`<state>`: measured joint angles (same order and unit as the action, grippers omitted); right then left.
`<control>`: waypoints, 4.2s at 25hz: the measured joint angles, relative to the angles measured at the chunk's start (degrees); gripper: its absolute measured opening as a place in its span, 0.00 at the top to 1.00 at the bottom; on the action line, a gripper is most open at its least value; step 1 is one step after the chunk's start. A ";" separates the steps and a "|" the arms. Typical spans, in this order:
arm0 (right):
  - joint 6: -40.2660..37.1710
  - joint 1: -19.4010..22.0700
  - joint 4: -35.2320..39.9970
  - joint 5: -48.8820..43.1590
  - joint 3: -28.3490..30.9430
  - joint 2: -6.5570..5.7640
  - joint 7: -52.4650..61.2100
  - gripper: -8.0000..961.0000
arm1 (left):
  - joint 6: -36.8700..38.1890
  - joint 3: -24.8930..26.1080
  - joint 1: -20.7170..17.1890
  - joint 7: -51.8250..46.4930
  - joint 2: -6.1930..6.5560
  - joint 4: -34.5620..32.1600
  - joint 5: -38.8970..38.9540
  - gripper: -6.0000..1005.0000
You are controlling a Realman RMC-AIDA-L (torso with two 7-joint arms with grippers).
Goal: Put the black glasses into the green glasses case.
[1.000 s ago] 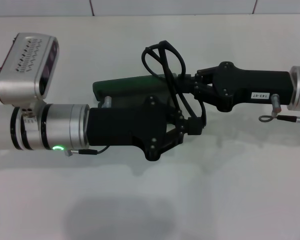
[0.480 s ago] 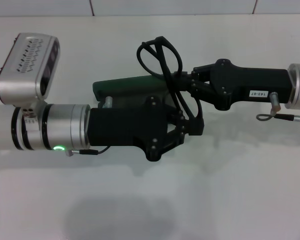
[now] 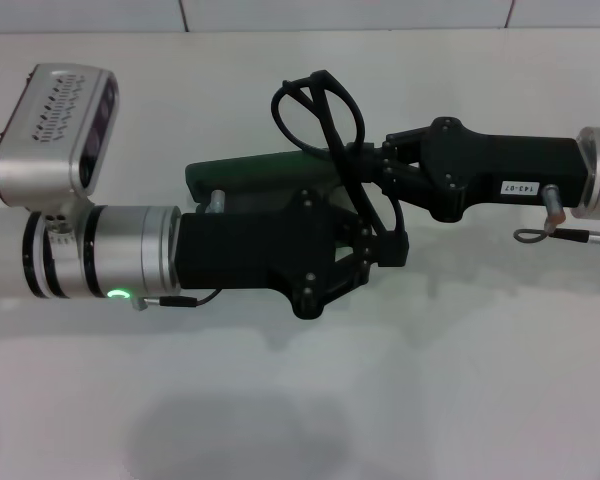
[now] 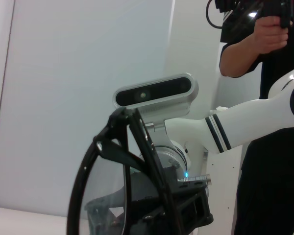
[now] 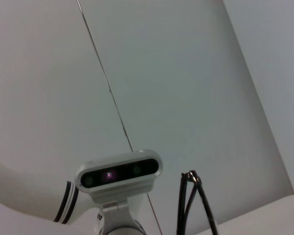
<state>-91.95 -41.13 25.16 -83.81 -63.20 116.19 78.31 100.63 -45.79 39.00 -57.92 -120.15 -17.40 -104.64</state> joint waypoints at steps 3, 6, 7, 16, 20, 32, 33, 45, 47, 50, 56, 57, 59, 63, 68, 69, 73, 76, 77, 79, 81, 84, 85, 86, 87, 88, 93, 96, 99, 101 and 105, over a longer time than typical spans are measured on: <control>0.15 0.00 -0.02 0.00 0.00 0.00 0.00 0.93 | 0.00 0.00 -0.11 0.00 0.00 0.00 0.02 0.97; 1.21 0.15 -0.02 0.00 0.00 0.00 -0.42 0.93 | 0.00 0.00 -0.48 0.00 0.06 -0.01 0.05 0.97; 2.21 0.29 -0.03 -0.01 0.00 -0.03 -1.06 0.93 | 0.00 0.00 -0.72 0.00 0.09 0.00 0.05 0.97; 11.71 -0.68 1.15 -0.49 -4.66 -0.20 -7.22 0.93 | -5.33 0.26 -7.58 0.26 1.11 -1.08 -0.07 0.97; 17.08 -2.97 2.07 -0.52 -8.63 -0.18 -9.78 0.93 | -7.43 0.27 -11.20 0.18 1.59 -2.96 -0.07 0.97; 33.80 -4.39 15.29 -6.70 -27.83 0.02 -10.39 0.93 | -6.81 0.12 -16.49 -0.97 1.98 -5.35 -0.39 0.97; 35.23 -4.60 15.50 -6.71 -29.30 0.02 -10.40 0.93 | -6.78 0.11 -16.68 -1.01 2.04 -5.36 -0.40 0.97; 48.79 -6.76 15.74 -6.29 -41.81 0.00 -10.45 0.93 | -6.68 0.00 -17.87 -1.41 2.38 -5.37 -0.55 0.97; 49.92 -7.02 15.82 -6.17 -42.70 0.00 -10.45 0.93 | -6.68 0.00 -17.74 -1.41 2.37 -5.36 -0.77 0.97; 50.54 -7.23 16.02 -6.14 -43.17 0.00 -10.46 0.93 | -6.68 0.00 -17.45 -1.46 2.35 -5.37 -1.04 0.97; 51.23 -7.78 16.31 -6.10 -44.20 0.00 -10.46 0.93 | -6.68 -0.08 -17.28 -1.49 2.15 -5.33 -1.26 0.97; 51.25 -7.85 16.32 -6.10 -44.36 0.00 -10.46 0.93 | -6.68 -0.10 -17.28 -1.49 2.12 -5.34 -1.26 0.97; 51.27 -7.95 16.33 -6.07 -44.51 0.00 -10.46 0.92 | -6.68 -0.15 -17.28 -1.49 2.10 -5.36 -1.27 0.97; 52.82 -7.96 16.36 -5.93 -45.22 0.00 -10.40 0.91 | -6.68 -0.17 -17.30 -1.49 2.10 -5.36 -1.27 0.97; 54.98 -7.85 17.38 -5.78 -47.98 0.00 -9.99 0.90 | -6.67 -0.17 -17.30 -1.50 2.11 -5.36 -1.27 0.97; 55.08 -7.71 17.84 -5.77 -48.38 0.00 -9.99 0.89 | -6.65 -0.17 -17.30 -1.50 2.11 -5.37 -1.27 0.97; 55.23 -7.55 18.53 -5.32 -48.95 0.00 -9.95 0.88 | -6.34 -0.39 -17.30 -1.50 2.11 -5.36 -1.27 0.97; 54.92 -7.50 18.67 -5.10 -48.79 0.00 -9.95 0.87 | -6.20 -0.61 -17.23 -1.50 2.18 -5.36 -1.27 0.97; 54.79 -7.47 18.81 -5.10 -48.75 0.00 -9.95 0.87 | -6.19 -0.60 -17.22 -1.50 2.21 -5.36 -1.27 0.97; 54.66 -7.27 19.36 -5.10 -48.70 0.00 -9.93 0.86 | -6.17 -0.61 -17.21 -1.50 2.26 -5.37 -1.27 0.97; 54.52 -6.53 20.32 -5.06 -48.56 0.00 -9.91 0.84 | -6.16 -0.62 -17.21 -1.50 2.23 -5.36 -1.27 0.97; 53.83 -4.79 22.35 -4.03 -47.54 0.00 -9.89 0.79 | -6.14 -0.61 -17.21 -1.50 2.16 -5.36 -1.22 0.97; 52.73 -3.84 23.16 -3.78 -46.38 0.00 -9.89 0.77 | -6.14 -0.61 -17.20 -1.49 2.14 -5.36 -1.21 0.96; 51.25 -2.67 24.11 -3.59 -44.70 0.00 -9.88 0.77 | -6.15 -0.54 -17.20 -1.50 2.13 -5.37 -1.14 0.96; 48.88 -1.14 25.05 -3.42 -42.13 -0.01 -9.88 0.77 | -6.18 -0.40 -17.21 -1.50 2.12 -5.36 -1.00 0.96; 46.34 0.11 25.62 -3.11 -39.79 0.01 -9.88 0.76 | -6.26 -0.29 -17.20 -1.50 2.09 -5.37 -0.80 0.96; 32.72 6.20 25.02 -0.24 -25.13 -0.30 -9.70 0.75 | -7.27 0.35 -16.49 -1.50 1.91 -5.31 -0.48 0.96; 26.02 9.81 22.24 0.12 -14.97 -0.49 -9.40 0.74 | -10.08 0.56 -15.72 -1.49 1.62 -5.32 -0.37 0.96; 20.65 12.62 17.33 0.15 -6.48 -0.55 -10.51 0.72 | -11.70 0.59 -15.16 -1.49 1.40 -5.32 0.10 0.96; 16.32 13.81 12.10 0.05 -1.46 -0.88 -12.65 0.68 | -14.61 0.64 -14.45 -1.53 1.26 -5.25 1.37 0.96; 10.13 16.21 5.77 -0.55 2.27 -2.20 -16.09 0.60 | -19.67 0.70 -13.51 -2.80 1.12 -5.13 3.23 0.96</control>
<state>-81.82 -24.92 30.93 -84.36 -60.93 113.99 62.22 80.96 -45.09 25.50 -60.72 -119.03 -22.53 -101.41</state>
